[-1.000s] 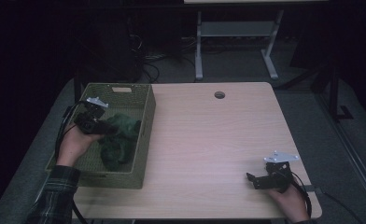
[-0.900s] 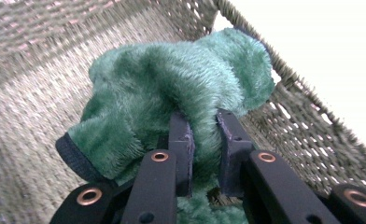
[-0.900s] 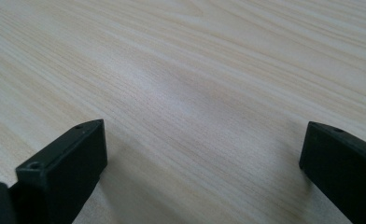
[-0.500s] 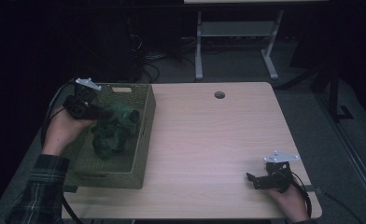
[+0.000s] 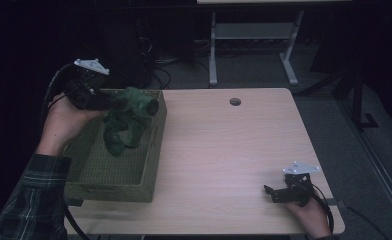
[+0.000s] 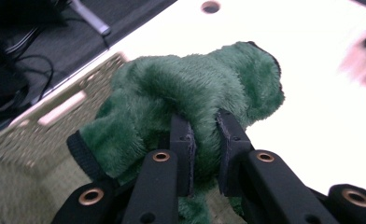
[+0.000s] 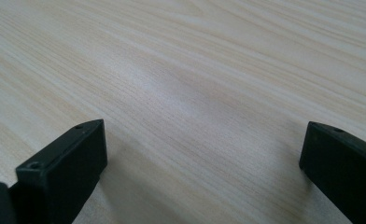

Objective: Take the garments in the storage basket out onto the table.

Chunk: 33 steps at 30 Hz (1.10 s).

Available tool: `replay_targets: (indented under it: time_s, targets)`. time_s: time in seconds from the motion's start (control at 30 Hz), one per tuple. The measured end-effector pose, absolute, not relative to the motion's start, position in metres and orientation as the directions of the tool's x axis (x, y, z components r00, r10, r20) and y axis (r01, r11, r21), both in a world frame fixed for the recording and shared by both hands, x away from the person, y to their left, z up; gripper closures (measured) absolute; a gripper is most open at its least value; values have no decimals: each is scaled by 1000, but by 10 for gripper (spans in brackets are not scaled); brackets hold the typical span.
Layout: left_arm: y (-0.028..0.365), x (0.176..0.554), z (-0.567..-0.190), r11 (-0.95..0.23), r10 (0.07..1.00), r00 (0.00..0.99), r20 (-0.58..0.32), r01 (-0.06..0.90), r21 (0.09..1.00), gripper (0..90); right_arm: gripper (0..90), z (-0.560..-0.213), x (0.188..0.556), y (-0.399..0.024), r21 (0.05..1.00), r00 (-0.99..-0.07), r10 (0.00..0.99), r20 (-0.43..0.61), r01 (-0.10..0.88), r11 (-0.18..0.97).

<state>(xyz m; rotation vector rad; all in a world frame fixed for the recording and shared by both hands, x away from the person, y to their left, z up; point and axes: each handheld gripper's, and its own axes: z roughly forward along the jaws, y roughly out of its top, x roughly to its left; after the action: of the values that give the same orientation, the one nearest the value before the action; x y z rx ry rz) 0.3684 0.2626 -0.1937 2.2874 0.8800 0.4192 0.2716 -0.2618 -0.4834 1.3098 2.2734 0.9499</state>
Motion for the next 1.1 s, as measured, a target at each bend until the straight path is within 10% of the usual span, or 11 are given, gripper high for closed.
replay_targets:
  time_s: [1.1]
  targets:
    - [89,373,-243,-604,523,852,7,365,709,795,5,-483,271,-262,699,-510,860,33,627,345]
